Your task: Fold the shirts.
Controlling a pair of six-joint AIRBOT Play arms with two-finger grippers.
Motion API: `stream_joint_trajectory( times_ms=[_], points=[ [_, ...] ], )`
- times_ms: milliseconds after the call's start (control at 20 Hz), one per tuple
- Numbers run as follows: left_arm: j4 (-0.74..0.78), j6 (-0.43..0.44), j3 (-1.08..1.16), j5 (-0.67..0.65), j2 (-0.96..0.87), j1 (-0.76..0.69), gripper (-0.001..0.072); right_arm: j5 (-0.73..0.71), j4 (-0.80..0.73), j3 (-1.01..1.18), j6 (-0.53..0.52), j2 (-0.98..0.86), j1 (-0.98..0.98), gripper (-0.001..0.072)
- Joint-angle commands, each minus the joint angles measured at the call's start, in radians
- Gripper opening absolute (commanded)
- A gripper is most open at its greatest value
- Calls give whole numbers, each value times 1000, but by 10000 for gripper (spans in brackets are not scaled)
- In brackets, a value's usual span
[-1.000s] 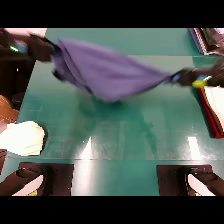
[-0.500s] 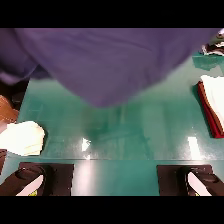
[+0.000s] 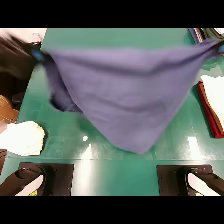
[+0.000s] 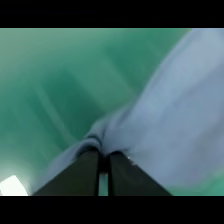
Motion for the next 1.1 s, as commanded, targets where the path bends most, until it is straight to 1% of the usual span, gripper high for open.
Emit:
stream_joint_trajectory(
  times_ms=[0, 100, 150, 250, 400, 450, 500, 550, 700, 750, 850, 950, 1050],
  points=[
    [-7, 2, -411, 74, -17, 0, 30, -26, -5, -239, -8, -106, 122, 15],
    [-7, 14, -624, 176, -17, 0, 30, -166, -4, -396, -18, -132, 175, 15],
    [-7, 19, -711, 217, -17, 0, 30, -212, -4, -450, -18, -144, 193, 15],
    [-7, 29, -828, 279, -17, 0, 31, -257, 0, -524, -17, -168, 217, 15],
    [-5, 27, -885, 288, -17, 1, 32, -286, -3, -579, -17, -186, 232, 16],
    [-3, 28, -875, 279, -17, 2, 149, -289, -3, -584, -17, -186, 232, 16],
    [-3, 28, -855, 272, -17, 2, 481, -287, -3, -584, -17, -186, 232, 16],
    [-3, 27, -824, 256, -17, 2, 587, -283, -3, -583, -17, -183, 232, 16],
    [23, 28, -644, 174, -16, 2, 589, -282, -3, -583, -17, -168, 232, 16],
    [45, 27, -564, 173, -13, 2, 588, -282, -3, -583, -17, -160, 232, 16],
    [109, 23, -423, 230, -13, 2, 588, -288, -3, -583, -17, -143, 232, 16],
    [164, -26, -347, 299, -32, 25, 588, -297, -3, -583, -17, -122, 232, 16],
    [154, -24, -325, 301, -101, 75, 588, -309, -3, -583, -18, -108, 232, 16]
  ],
)
